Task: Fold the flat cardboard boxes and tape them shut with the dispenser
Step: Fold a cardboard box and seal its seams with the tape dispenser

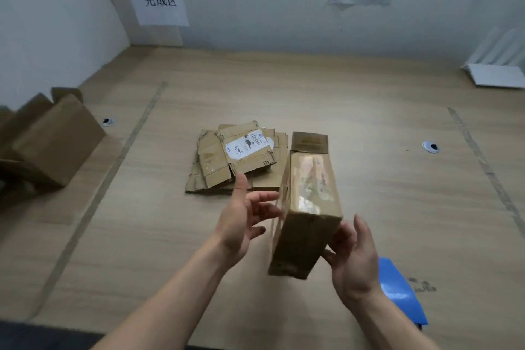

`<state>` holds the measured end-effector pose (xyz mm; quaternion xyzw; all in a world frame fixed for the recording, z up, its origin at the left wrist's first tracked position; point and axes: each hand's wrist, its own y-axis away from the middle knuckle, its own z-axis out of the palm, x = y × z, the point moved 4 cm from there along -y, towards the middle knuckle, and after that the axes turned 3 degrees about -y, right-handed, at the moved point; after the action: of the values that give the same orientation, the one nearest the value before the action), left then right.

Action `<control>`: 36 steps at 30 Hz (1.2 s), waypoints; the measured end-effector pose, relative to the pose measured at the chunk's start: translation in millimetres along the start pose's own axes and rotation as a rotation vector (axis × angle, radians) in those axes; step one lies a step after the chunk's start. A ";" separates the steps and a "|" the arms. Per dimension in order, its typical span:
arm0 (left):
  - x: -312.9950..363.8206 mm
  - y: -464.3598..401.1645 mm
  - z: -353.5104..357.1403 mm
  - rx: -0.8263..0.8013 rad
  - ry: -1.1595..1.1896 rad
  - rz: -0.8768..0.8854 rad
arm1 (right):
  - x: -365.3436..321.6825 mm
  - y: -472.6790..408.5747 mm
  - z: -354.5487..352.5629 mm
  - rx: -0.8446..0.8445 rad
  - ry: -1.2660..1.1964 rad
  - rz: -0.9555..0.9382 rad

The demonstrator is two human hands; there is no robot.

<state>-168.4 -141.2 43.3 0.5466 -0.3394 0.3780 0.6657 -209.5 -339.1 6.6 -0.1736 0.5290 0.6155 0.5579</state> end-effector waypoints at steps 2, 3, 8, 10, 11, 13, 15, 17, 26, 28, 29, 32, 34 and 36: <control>-2.6 0.8 -9.8 -0.006 0.038 0.040 | 2.6 -6.4 -0.2 -0.009 -0.048 0.008; -7.1 1.7 -13.8 0.012 0.024 0.044 | 5.8 -7.7 1.5 -0.017 -0.025 0.019; -46.0 9.6 -25.7 0.047 -0.230 -0.067 | 37.2 -3.3 20.4 -0.111 0.299 0.141; -61.3 10.1 -33.5 0.050 -0.314 -0.124 | 46.9 -0.4 31.7 -0.137 0.420 0.198; -69.1 8.7 -39.8 0.069 -0.334 -0.148 | 51.2 0.9 37.5 -0.139 0.482 0.219; -79.3 8.7 -49.6 0.067 -0.392 -0.168 | 59.4 0.0 46.0 -0.101 0.593 0.229; -84.3 10.1 -55.5 0.012 -0.496 -0.147 | 66.1 -2.0 54.0 -0.038 0.699 0.217; -84.6 12.6 -59.8 -0.015 -0.635 -0.095 | 68.7 -1.1 65.2 0.012 0.807 0.171; -60.4 4.7 -129.5 -0.198 -0.767 0.084 | 92.6 18.0 138.8 0.147 0.850 0.157; -47.4 6.9 -152.3 -0.225 -0.769 0.084 | 101.1 21.5 163.8 0.129 0.888 0.152; -43.0 7.9 -164.0 -0.239 -0.760 0.062 | 104.9 22.7 175.8 0.120 0.902 0.149; -32.5 8.9 -199.0 -0.245 -0.673 -0.016 | 111.3 25.6 210.3 0.098 0.979 0.125; -24.9 6.7 -220.8 -0.167 -0.680 -0.031 | 117.9 25.4 228.5 0.086 1.045 0.101; -19.1 7.8 -239.9 -0.075 -0.735 -0.033 | 129.1 22.9 244.6 0.049 1.083 0.104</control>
<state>-175.3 93.3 -10.9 0.6265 -0.5606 0.1331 0.5249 -178.3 -63.3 6.2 -0.4261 0.7629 0.4524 0.1784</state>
